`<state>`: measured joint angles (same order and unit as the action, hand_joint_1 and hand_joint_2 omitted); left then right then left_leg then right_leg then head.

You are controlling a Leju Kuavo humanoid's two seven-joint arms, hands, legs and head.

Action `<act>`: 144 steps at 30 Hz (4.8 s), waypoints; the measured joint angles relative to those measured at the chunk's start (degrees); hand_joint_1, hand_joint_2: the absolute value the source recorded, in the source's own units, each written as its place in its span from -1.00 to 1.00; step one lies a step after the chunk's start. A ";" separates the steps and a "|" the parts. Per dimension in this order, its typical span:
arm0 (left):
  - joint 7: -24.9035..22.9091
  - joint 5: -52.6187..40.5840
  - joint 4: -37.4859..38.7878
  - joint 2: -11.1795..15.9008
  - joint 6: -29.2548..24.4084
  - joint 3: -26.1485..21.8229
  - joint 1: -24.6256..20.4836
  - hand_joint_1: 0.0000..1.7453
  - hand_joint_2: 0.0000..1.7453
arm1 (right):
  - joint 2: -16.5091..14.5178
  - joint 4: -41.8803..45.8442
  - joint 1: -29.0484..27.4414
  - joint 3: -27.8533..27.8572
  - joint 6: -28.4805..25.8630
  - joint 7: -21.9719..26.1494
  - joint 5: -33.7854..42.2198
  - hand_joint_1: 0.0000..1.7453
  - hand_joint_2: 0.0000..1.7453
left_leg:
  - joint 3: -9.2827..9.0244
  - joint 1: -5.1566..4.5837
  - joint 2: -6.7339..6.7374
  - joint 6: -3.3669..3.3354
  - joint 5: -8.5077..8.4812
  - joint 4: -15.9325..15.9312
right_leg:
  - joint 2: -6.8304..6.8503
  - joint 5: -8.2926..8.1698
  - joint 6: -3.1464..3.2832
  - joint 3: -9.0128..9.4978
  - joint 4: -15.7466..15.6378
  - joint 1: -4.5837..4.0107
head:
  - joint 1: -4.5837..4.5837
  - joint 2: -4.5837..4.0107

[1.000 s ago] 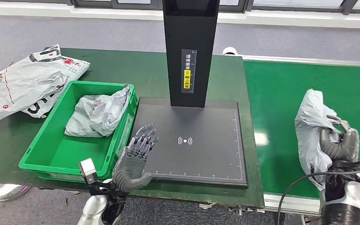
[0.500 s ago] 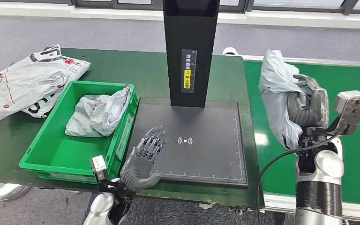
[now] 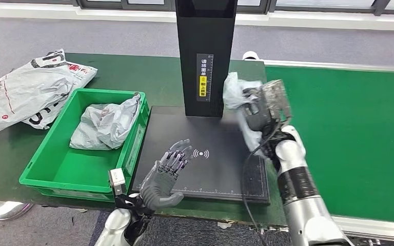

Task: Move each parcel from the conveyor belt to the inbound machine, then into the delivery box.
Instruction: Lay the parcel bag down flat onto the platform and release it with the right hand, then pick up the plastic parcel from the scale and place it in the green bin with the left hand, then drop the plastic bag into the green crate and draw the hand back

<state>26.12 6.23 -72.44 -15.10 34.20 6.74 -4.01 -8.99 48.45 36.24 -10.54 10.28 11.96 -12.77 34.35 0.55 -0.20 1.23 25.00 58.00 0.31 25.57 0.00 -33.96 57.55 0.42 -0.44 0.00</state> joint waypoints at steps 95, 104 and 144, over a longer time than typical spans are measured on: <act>-22.32 -66.63 47.86 -4.80 -27.93 21.59 -41.99 1.00 1.00 | -6.24 49.23 -36.59 15.94 -5.05 11.62 7.31 -1.00 1.00 | 0.10 -0.06 -0.06 -0.14 -0.03 0.00 | 0.15 -0.09 -0.06 -0.10 -0.03 0.20 | -0.02 0.00; -22.00 -66.22 48.80 -4.67 -28.93 21.59 -42.54 1.00 1.00 | -6.24 48.91 -36.15 15.94 -5.76 11.45 7.40 -1.00 1.00 | 0.10 -0.06 -0.06 -0.14 -0.03 0.00 | 0.15 -0.09 -0.06 -0.10 -0.03 0.20 | -0.02 0.00; -37.96 -83.52 -17.42 16.96 -46.98 -11.21 -28.94 1.00 1.00 | -6.24 55.59 -48.32 23.75 -6.88 12.58 11.55 -1.00 1.00 | 0.24 -0.01 0.17 0.07 0.00 -0.05 | -0.11 -0.01 0.09 -0.38 0.00 0.10 | 0.00 0.00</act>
<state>-11.84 -77.29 -89.86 1.86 -12.78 -4.47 -32.96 -15.23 104.03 -12.07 13.22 3.39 24.55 -1.22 34.59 0.54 -0.03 1.30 25.00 57.95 0.19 25.56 0.09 -34.33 57.55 0.53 -0.44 0.00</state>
